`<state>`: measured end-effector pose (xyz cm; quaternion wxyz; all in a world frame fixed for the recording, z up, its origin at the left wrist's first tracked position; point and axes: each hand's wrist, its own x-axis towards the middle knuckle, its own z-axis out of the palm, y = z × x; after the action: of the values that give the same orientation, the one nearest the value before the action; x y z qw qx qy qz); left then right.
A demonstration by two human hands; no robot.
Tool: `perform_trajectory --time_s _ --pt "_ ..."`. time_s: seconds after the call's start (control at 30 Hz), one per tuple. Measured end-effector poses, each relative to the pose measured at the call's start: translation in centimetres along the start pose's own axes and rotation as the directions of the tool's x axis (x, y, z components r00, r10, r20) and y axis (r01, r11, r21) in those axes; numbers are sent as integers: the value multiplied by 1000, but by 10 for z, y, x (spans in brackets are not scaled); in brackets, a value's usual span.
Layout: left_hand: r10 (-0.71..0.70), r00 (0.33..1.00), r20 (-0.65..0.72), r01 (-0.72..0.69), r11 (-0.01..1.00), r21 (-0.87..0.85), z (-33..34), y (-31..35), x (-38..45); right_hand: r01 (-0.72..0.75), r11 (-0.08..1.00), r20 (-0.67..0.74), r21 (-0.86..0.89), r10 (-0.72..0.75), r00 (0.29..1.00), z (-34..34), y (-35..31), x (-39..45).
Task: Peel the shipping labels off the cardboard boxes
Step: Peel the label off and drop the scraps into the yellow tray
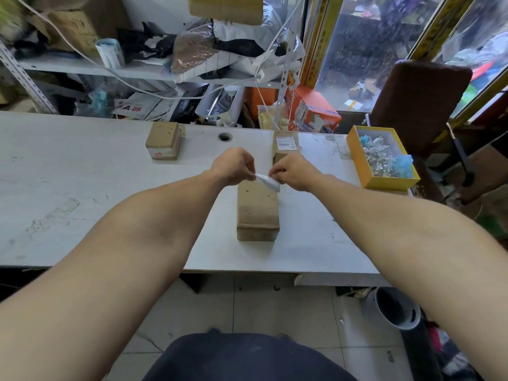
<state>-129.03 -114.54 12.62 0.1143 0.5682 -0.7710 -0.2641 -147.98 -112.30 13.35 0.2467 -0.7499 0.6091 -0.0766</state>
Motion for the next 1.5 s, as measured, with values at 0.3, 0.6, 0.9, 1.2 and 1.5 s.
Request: perform_trajectory --time_s 0.3,0.6,0.9,1.2,1.5 --pt "-46 999 -6 46 999 -9 10 7 -4 -10 999 11 -46 10 1000 9 7 -5" --pt "16 992 124 -5 996 -90 27 11 -11 -135 988 -93 -69 128 987 16 12 -9" --pt "-61 998 23 61 998 14 30 12 -11 -27 1000 78 10 26 997 20 11 -19" --pt "31 993 112 -34 999 31 41 19 -11 -20 1000 44 7 20 999 21 0 -19" --pt "23 986 168 2 989 -149 52 10 -11 -70 994 52 -80 74 996 17 6 -16"
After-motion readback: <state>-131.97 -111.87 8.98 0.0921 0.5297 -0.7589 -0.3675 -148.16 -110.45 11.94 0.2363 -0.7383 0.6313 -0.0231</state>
